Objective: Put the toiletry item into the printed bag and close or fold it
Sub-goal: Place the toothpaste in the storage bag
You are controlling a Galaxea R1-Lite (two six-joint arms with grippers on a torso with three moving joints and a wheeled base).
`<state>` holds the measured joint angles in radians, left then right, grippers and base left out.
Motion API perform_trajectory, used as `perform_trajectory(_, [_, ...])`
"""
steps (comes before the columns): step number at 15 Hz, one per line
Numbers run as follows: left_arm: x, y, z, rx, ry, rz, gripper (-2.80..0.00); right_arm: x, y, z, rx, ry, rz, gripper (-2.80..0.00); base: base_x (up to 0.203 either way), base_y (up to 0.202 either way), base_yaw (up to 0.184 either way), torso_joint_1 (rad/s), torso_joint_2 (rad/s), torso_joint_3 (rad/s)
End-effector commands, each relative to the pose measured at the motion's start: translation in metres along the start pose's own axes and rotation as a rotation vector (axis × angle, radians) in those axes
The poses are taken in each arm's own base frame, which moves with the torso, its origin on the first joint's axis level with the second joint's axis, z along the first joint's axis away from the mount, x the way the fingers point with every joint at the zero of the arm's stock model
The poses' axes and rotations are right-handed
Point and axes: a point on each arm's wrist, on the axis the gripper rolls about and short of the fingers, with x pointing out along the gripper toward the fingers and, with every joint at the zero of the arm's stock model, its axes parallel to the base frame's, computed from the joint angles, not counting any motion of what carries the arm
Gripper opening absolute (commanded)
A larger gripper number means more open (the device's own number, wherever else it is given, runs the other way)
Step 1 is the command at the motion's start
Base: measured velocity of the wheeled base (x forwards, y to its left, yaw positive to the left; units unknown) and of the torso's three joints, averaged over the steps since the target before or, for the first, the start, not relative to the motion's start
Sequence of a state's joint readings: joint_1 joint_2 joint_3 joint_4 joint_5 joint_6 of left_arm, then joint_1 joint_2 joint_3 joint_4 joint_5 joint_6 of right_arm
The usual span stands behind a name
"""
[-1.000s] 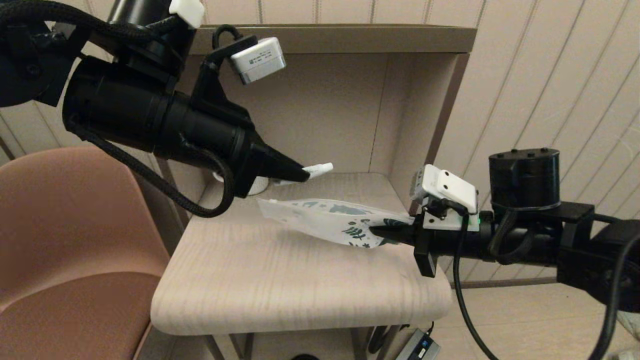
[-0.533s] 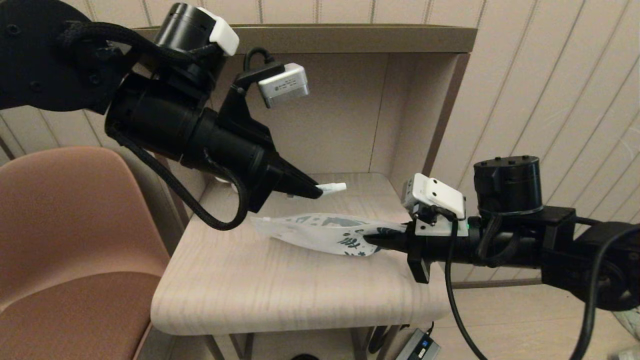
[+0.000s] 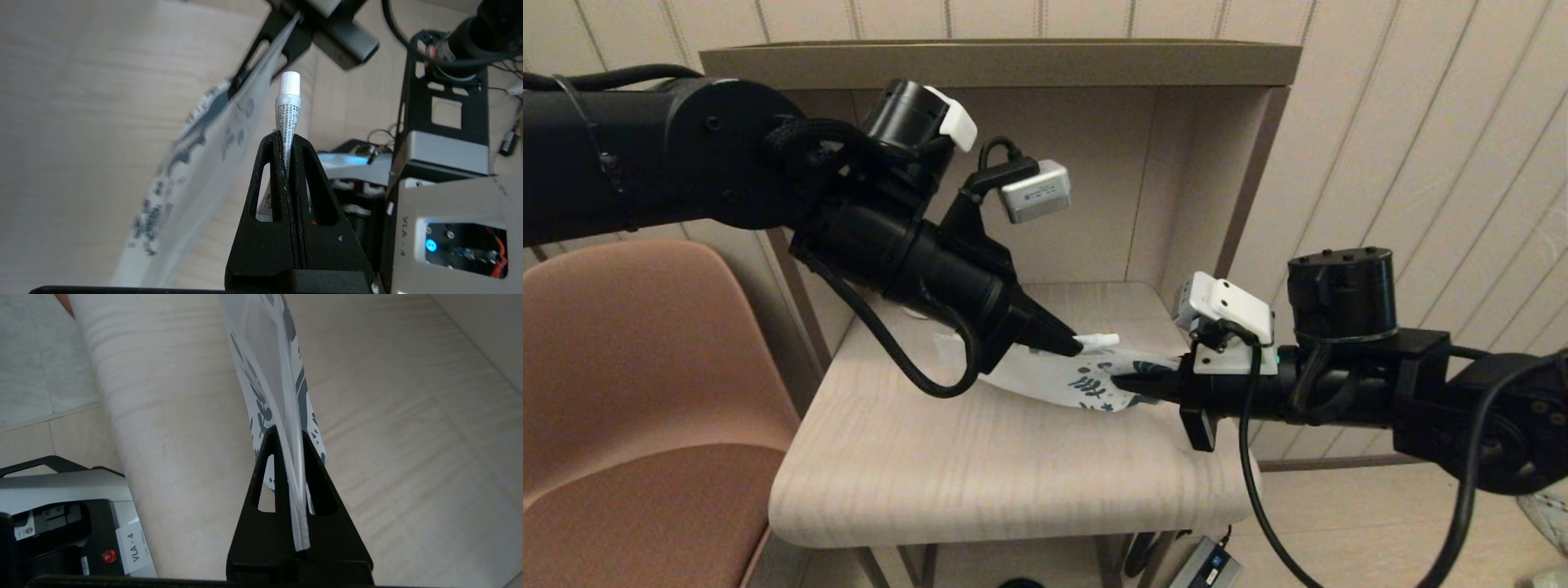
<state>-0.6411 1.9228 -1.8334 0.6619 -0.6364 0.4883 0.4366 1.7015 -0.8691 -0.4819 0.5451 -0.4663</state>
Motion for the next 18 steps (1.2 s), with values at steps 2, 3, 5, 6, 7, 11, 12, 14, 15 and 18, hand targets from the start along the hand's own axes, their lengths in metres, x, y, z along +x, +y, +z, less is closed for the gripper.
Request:
perform_trajectory(2, [0.009, 0.002, -0.009, -0.014, 0.014, -0.016, -2.8, 0.001, 0.0, 0.0, -0.002, -0.003, 0.003, -2.8, 0.0, 0.0, 0.0, 0.0, 0.0, 0.0])
perform_trajectory(3, [0.011, 0.003, -0.01, -0.011, 0.009, -0.014, -2.8, 0.001, 0.0, 0.0, -0.003, -0.001, 0.005, -2.8, 0.0, 0.0, 0.0, 0.0, 0.0, 0.0])
perform_trajectory(5, [0.017, 0.007, -0.013, 0.0, -0.004, -0.007, -2.8, 0.002, 0.0, -0.001, -0.002, 0.0, 0.005, -2.8, 0.0, 0.0, 0.0, 0.0, 0.0, 0.0])
perform_trajectory(6, [0.02, 0.009, -0.014, -0.002, -0.002, -0.008, -2.8, 0.002, 0.0, -0.001, -0.001, 0.001, 0.006, -2.8, 0.0, 0.0, 0.0, 0.0, 0.0, 0.0])
perform_trajectory(7, [0.021, 0.01, -0.014, -0.002, -0.001, -0.007, -2.8, 0.001, 0.0, -0.002, 0.0, 0.002, 0.006, -2.8, 0.0, 0.0, 0.0, 0.0, 0.0, 0.0])
perform_trajectory(11, [0.025, 0.015, -0.015, -0.005, 0.002, -0.003, -2.8, 0.002, 0.001, -0.003, 0.002, 0.005, 0.011, -2.8, 0.0, 0.0, 0.0, 0.0, 0.0, 0.0])
perform_trajectory(12, [0.024, 0.016, -0.015, -0.005, 0.001, 0.001, -2.8, 0.002, 0.001, -0.003, 0.001, 0.005, 0.011, -2.8, 0.0, 0.0, 0.0, 0.0, 0.0, 0.0])
perform_trajectory(14, [0.023, 0.02, -0.018, -0.013, 0.002, 0.008, -2.8, 0.002, 0.001, -0.003, 0.001, 0.006, 0.011, -2.8, 0.0, 0.0, 0.0, 0.0, 0.0, 0.0])
perform_trajectory(15, [0.02, 0.02, -0.017, -0.011, -0.002, 0.013, -2.8, 0.002, 0.001, -0.004, 0.002, 0.007, 0.012, -2.8, 0.0, 0.0, 0.0, 0.0, 0.0, 0.0])
perform_trajectory(18, [0.01, 0.02, -0.01, 0.005, -0.028, 0.031, -2.8, 0.004, 0.001, -0.005, 0.004, 0.01, 0.015, -2.8, 0.0, 0.0, 0.0, 0.0, 0.0, 0.0])
